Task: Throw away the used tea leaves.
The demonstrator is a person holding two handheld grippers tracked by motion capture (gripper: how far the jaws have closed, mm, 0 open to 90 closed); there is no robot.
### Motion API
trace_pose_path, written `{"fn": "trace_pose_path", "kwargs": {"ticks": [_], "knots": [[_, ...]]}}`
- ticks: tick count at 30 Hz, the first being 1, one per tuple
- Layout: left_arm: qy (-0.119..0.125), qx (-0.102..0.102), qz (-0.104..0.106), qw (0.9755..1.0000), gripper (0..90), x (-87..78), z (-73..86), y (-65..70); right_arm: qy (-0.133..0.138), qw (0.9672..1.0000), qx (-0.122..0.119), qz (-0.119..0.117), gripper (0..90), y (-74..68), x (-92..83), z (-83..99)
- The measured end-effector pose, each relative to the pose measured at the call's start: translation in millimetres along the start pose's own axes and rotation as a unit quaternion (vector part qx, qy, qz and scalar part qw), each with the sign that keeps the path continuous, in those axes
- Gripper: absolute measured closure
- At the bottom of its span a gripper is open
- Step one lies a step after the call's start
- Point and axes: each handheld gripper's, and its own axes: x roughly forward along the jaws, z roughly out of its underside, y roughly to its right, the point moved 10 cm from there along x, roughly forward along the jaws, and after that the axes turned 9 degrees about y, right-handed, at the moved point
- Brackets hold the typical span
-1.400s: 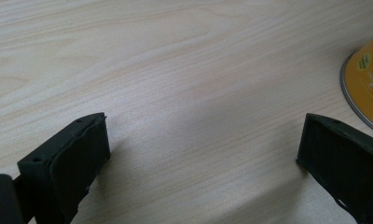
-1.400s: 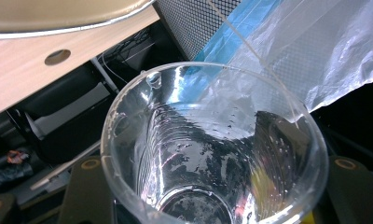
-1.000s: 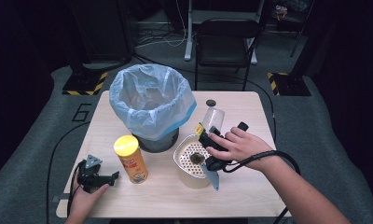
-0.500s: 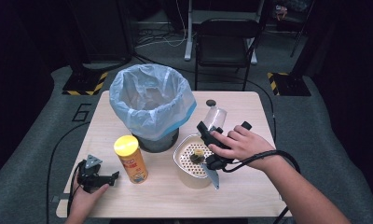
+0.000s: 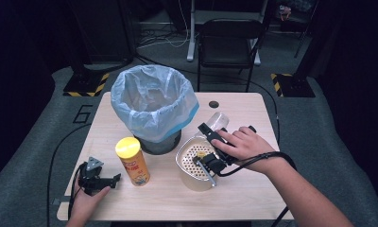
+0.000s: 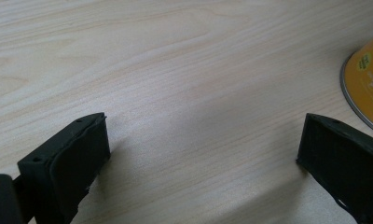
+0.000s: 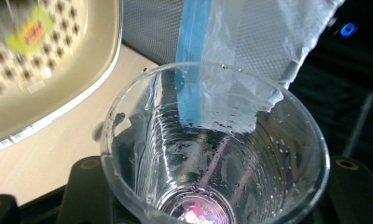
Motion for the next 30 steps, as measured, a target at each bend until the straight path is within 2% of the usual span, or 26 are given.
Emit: {"fn": "trace_pose_path", "kwargs": {"ticks": [3,5,7,11,15,17,20,23,26,28,30], "knots": [[-0.001,0.000,0.000,1.0000,2.0,-0.1,0.1,0.0,0.008,0.9978,0.066,0.001,37.3,2.8,-1.7,1.4],[-0.003,0.000,0.001,1.0000,2.0,-0.4,0.3,0.1,0.005,0.9941,0.108,-0.002,37.3,4.3,-3.1,3.0],[-0.003,0.000,0.001,1.0000,2.1,-0.4,0.3,0.1,0.011,0.9926,0.121,-0.001,37.3,7.8,-2.8,4.3],[-0.001,0.000,0.000,1.0000,2.1,-0.1,0.1,0.0,0.025,0.9859,0.165,-0.009,37.4,8.8,-2.6,4.4],[-0.001,0.000,0.000,1.0000,2.1,-0.1,0.1,0.0,0.039,0.9760,0.214,-0.017,37.4,10.2,-1.8,4.3],[-0.003,0.000,0.001,1.0000,2.1,-0.4,0.3,0.1,0.043,0.9727,0.227,-0.015,37.5,11.1,-1.0,4.5],[-0.003,0.000,0.001,1.0000,2.0,-0.4,0.3,0.1,0.053,0.9642,0.259,-0.021,37.7,11.2,0.9,3.4],[-0.003,0.000,0.001,1.0000,2.0,-0.4,0.3,0.1,0.072,0.9520,0.297,-0.022,37.7,14.4,2.4,2.4],[-0.001,0.000,0.000,1.0000,2.1,-0.1,0.1,0.0,0.082,0.9415,0.326,-0.019,37.8,17.5,3.5,3.8],[0.002,0.000,-0.001,1.0000,2.1,0.3,-0.2,0.0,0.090,0.9321,0.351,-0.013,37.8,19.1,4.1,5.2],[0.000,0.000,0.000,1.0000,2.1,0.0,0.0,0.0,0.102,0.9197,0.379,-0.007,37.8,20.3,3.7,6.6]]}}
